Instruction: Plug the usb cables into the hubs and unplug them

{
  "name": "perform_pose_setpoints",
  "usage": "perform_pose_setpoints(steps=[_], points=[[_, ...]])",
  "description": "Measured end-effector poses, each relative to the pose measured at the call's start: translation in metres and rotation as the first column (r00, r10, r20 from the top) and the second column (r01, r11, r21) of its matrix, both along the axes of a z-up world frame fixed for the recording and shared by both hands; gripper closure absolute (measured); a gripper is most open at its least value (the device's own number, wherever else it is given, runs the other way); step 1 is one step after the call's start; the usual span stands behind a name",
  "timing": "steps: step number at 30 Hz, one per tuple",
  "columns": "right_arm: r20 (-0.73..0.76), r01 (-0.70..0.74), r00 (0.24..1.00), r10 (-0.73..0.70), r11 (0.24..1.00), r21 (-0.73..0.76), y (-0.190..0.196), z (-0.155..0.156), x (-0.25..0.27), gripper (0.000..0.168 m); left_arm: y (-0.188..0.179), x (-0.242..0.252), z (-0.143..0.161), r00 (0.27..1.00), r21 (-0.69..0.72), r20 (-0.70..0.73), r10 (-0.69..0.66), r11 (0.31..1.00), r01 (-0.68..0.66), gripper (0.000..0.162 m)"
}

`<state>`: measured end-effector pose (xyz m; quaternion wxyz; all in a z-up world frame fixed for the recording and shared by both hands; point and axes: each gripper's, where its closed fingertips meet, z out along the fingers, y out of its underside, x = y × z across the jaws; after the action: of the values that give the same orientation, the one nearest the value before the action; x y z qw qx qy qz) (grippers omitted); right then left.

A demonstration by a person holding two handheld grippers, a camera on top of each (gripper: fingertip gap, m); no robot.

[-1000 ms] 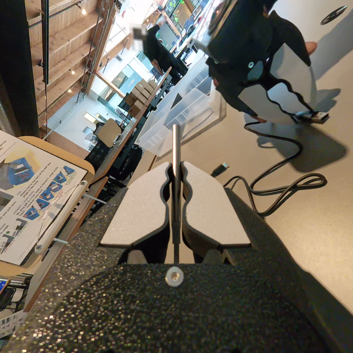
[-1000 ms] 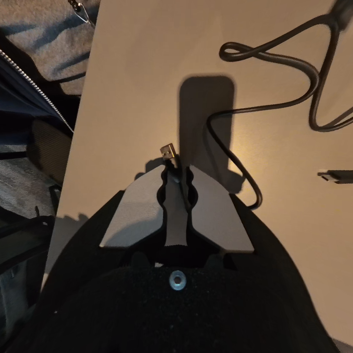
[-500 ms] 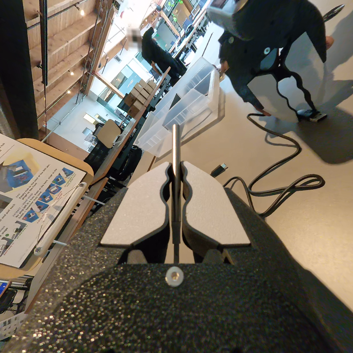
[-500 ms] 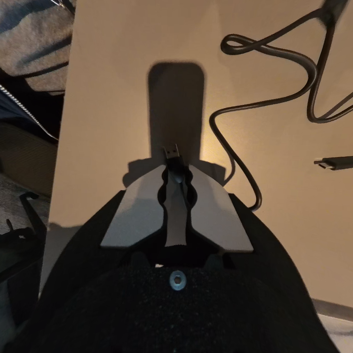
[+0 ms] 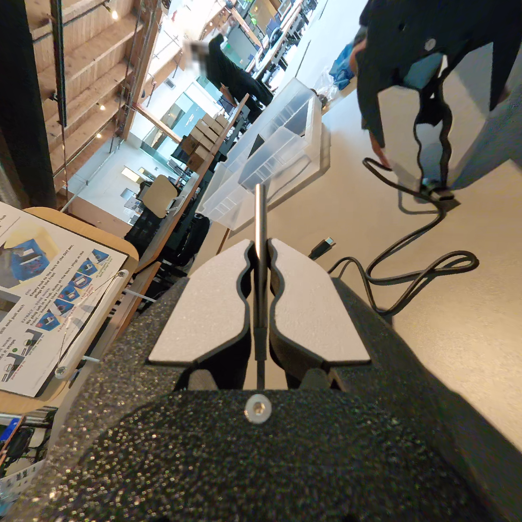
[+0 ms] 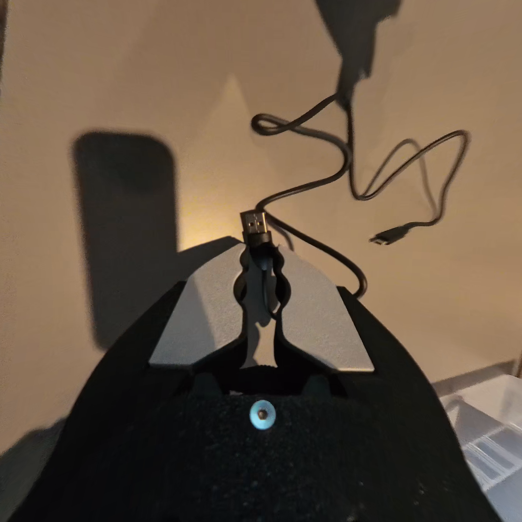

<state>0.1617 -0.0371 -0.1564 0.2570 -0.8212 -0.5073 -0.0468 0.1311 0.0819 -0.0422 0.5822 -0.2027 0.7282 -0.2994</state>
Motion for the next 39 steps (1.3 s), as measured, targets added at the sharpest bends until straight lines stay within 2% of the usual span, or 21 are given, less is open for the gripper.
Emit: perform_pose_setpoints(steps=[2, 4, 7, 9, 11, 15, 18, 23, 25, 27, 30, 33, 39], points=[[-0.012, 0.034, 0.999, -0.032, 0.989, 0.147, 0.011, 0.006, -0.001, 0.153, -0.001, 0.001, -0.007, 0.999, 0.011, -0.038, -0.004, 1.000, 0.005, 0.155], [-0.033, 0.084, 0.996, -0.078, 0.945, 0.317, 0.023, 0.018, -0.001, 0.153, -0.003, 0.003, -0.015, 0.997, 0.021, -0.075, -0.007, 1.000, 0.009, 0.155], [-0.124, 0.202, 0.979, -0.160, 0.788, 0.581, 0.039, 0.047, 0.006, 0.153, -0.006, 0.005, -0.027, 0.991, 0.026, -0.136, -0.018, 0.999, 0.021, 0.155], [-0.216, 0.276, 0.960, -0.176, 0.697, 0.661, 0.042, 0.062, 0.009, 0.153, -0.008, 0.006, -0.034, 0.986, 0.027, -0.165, -0.023, 0.999, 0.028, 0.155], [-0.216, 0.294, 0.956, -0.199, 0.638, 0.712, 0.042, 0.077, 0.011, 0.153, -0.011, 0.006, -0.037, 0.983, 0.025, -0.180, -0.031, 0.999, 0.036, 0.155], [-0.322, 0.374, 0.926, -0.195, 0.570, 0.732, 0.046, 0.095, 0.007, 0.153, -0.021, 0.005, -0.034, 0.981, -0.018, -0.182, -0.067, 0.998, 0.065, 0.155], [-0.411, 0.437, 0.893, -0.183, 0.573, 0.694, 0.051, 0.099, -0.001, 0.153, -0.026, 0.003, -0.029, 0.980, -0.075, -0.174, -0.096, 0.994, 0.084, 0.155], [-0.684, 0.605, 0.726, -0.077, 0.546, 0.580, 0.055, 0.125, 0.000, 0.153, -0.022, 0.002, -0.023, 0.982, -0.144, -0.156, -0.103, 0.986, 0.080, 0.155], [-0.752, 0.658, 0.658, -0.030, 0.510, 0.554, 0.053, 0.139, 0.009, 0.153, -0.020, 0.001, -0.019, 0.984, -0.174, -0.143, -0.107, 0.981, 0.082, 0.155], [-0.780, 0.692, 0.626, 0.005, 0.458, 0.558, 0.048, 0.153, 0.022, 0.153, -0.018, 0.000, -0.015, 0.985, -0.206, -0.131, -0.116, 0.975, 0.087, 0.155], [-0.747, 0.681, 0.664, 0.044, 0.378, 0.628, 0.039, 0.169, 0.033, 0.153, -0.019, -0.001, -0.011, 0.981, -0.273, -0.128, -0.149, 0.956, 0.109, 0.155], [-0.663, 0.619, 0.747, 0.048, 0.314, 0.720, 0.035, 0.177, 0.033, 0.153, -0.024, -0.003, -0.012, 0.963, -0.381, -0.157, -0.218, 0.913, 0.144, 0.155], [-0.496, 0.466, 0.867, 0.045, 0.282, 0.839, 0.037, 0.179, 0.004, 0.153, -0.036, -0.012, -0.002, 0.908, -0.604, -0.150, -0.392, 0.763, 0.230, 0.155]])
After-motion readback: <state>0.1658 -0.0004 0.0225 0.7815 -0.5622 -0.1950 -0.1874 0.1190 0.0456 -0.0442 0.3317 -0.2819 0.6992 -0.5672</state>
